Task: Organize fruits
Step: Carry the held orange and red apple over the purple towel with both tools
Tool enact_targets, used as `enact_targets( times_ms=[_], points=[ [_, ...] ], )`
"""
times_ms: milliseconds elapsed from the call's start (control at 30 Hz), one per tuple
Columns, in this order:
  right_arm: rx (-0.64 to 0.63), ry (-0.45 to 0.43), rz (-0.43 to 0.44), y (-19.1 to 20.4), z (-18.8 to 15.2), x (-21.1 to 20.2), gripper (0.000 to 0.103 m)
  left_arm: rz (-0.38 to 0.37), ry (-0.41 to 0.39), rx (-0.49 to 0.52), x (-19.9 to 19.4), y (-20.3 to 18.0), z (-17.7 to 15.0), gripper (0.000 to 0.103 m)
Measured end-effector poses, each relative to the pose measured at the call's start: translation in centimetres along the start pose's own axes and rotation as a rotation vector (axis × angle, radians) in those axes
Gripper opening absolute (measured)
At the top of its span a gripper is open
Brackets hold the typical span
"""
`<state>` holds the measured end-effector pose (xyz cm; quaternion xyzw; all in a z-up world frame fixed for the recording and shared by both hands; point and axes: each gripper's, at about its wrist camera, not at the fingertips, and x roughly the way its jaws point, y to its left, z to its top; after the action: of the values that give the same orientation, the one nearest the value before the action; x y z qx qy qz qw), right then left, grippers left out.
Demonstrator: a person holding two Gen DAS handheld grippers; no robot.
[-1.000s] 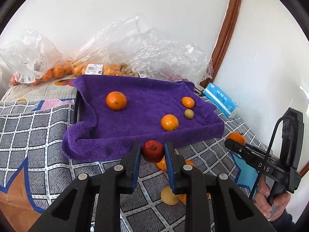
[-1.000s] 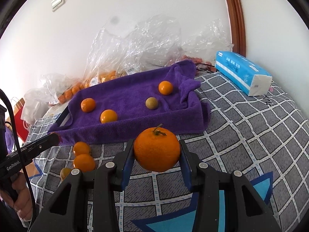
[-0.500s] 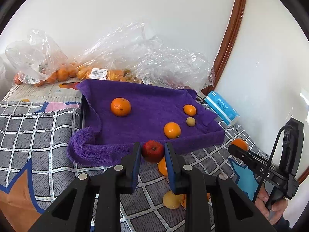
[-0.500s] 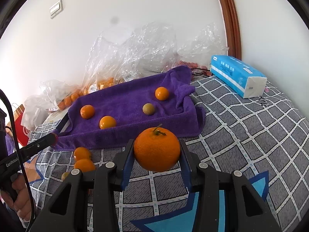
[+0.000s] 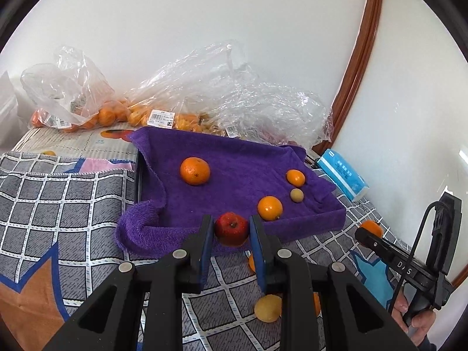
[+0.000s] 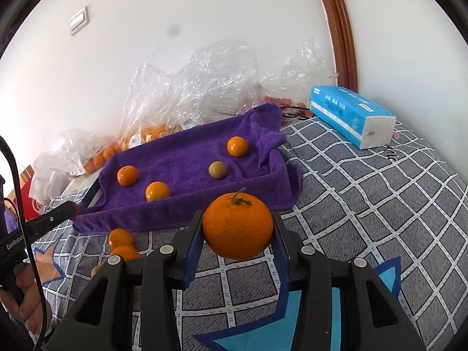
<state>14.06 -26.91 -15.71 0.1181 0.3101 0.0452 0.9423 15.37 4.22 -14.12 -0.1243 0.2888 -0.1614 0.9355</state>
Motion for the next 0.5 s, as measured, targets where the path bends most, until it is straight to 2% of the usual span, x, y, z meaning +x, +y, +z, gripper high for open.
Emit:
enact_targets(
  times_ms=[167,200,300,400,500],
  points=[
    [0.049,-0.002,-0.022,-0.9,0.3,-0.1,0.043,0.009,-0.033,-0.006,-1.0,0.1,0.4,0.023],
    [0.067,0.004,-0.019,-1.1,0.3,-0.1,0.043,0.029,-0.048,0.015,-1.5,-0.2,0.5,0.023],
    [0.121,0.033,-0.014,-1.6,0.8,0.0,0.043,0.022,-0.057,0.011,-2.5,-0.1,1.0,0.023],
    [0.116,0.020,-0.029,-1.2,2.2,-0.6,0.043,0.032,-0.051,0.000,-3.6,-0.2,2.2,0.023],
    [0.098,0.000,-0.033,-0.6,3.7,-0.9,0.043,0.075,-0.057,0.019,-4.4,-0.5,3.7,0.023]
  ],
)
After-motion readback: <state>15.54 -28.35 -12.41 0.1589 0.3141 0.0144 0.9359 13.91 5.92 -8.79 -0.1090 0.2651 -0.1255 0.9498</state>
